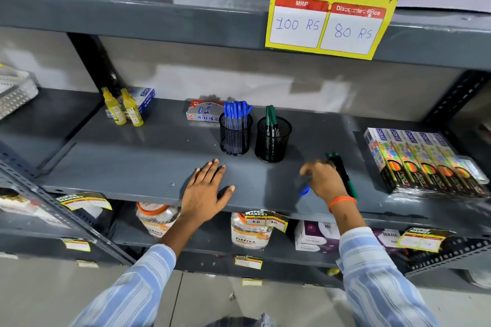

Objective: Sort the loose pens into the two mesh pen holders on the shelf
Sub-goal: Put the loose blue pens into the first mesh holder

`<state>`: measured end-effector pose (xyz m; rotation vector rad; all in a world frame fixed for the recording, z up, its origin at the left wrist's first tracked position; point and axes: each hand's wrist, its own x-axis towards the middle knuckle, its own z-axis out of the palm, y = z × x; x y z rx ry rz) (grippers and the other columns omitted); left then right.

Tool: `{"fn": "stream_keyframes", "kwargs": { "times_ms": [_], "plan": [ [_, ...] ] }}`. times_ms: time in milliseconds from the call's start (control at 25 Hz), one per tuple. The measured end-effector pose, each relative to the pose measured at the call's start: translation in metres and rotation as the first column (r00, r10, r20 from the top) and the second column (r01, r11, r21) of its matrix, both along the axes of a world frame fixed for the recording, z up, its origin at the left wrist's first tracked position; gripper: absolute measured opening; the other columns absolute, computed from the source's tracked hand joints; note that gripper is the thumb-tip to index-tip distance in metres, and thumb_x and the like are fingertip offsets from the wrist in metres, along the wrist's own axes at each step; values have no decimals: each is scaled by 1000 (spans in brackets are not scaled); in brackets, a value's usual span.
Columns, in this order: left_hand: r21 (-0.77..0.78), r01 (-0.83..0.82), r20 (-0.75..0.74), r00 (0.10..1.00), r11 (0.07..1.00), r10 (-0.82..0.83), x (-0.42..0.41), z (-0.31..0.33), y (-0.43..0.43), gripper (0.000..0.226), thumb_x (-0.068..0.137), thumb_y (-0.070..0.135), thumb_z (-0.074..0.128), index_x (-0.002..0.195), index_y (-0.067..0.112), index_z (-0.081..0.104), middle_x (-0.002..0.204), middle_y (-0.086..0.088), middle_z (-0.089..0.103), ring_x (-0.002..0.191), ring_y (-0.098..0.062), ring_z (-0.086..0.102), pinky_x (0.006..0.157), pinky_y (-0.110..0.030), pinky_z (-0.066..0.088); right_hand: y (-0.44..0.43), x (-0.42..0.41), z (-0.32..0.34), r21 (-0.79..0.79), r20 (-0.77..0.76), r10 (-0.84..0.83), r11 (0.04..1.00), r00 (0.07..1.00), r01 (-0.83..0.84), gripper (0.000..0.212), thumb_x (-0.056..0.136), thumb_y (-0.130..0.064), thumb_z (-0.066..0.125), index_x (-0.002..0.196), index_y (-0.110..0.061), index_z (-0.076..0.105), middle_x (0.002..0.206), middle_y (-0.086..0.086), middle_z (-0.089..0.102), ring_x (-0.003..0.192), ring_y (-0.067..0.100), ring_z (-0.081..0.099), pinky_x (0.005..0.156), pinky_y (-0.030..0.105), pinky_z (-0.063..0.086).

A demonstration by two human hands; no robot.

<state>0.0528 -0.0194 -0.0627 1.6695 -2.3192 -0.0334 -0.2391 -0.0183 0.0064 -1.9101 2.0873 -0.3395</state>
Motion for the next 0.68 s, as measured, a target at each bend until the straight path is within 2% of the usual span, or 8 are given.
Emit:
{"fn": "stream_keyframes", "kwargs": {
  "times_ms": [80,240,360,440,520,600,640,680],
  "plan": [
    [-10,2,-1,1000,1000,-2,1,-1,0,74,87,61,18,142,14,33,153,-10,30,141,-24,24,115,-42,17,8,-9,-8,100,-24,45,994,999,-42,37,78,16,49,101,-7,67,115,19,63,107,35,59,96,40,48],
    [-19,2,-13,1000,1000,-3,0,0,0,75,86,61,17,141,14,34,152,-10,31,141,-24,25,115,-43,18,1,-9,-5,56,19,147,987,989,-148,26,75,5,67,97,-8,72,112,14,62,106,30,57,100,31,38],
    [-13,7,-15,1000,1000,-7,-1,0,1,75,86,61,16,142,14,33,153,-9,29,142,-23,23,116,-42,16,-2,7,0,86,34,279,956,960,-281,19,77,-7,72,96,-10,70,105,9,66,98,23,56,95,27,31],
    [-11,11,-14,1000,1000,-11,-1,1,1,74,86,61,17,142,14,32,153,-9,29,142,-23,23,116,-42,16,-2,28,7,-24,156,313,949,937,-313,14,80,-7,70,94,-10,68,95,12,70,84,20,54,83,29,38],
    [-19,8,-2,1000,1000,-8,-1,2,1,70,89,58,23,142,13,33,153,-10,30,141,-23,24,116,-42,16,-6,53,20,-239,333,321,938,887,-250,15,82,-6,68,97,-10,65,89,11,71,75,15,55,73,28,45],
    [-19,8,17,1000,1000,-8,0,2,1,65,92,55,32,141,13,34,153,-10,29,141,-22,24,117,-41,17,-17,73,37,-423,450,323,898,833,-120,27,85,-8,66,110,-14,60,87,3,70,72,5,60,77,11,48],
    [-16,7,26,1000,1000,-6,0,2,0,64,93,54,33,142,13,33,153,-10,29,141,-22,24,117,-41,17,-24,82,46,-484,486,317,874,814,-51,32,86,-10,65,117,-17,57,86,-1,68,69,-1,60,77,0,42],
    [-8,3,28,1000,1000,-3,1,2,0,64,93,54,33,143,14,31,154,-9,28,141,-22,23,117,-41,16,-32,91,55,-524,519,307,852,798,12,36,88,-11,63,121,-20,53,85,-5,66,68,-3,60,76,-4,39]
  ]
}}
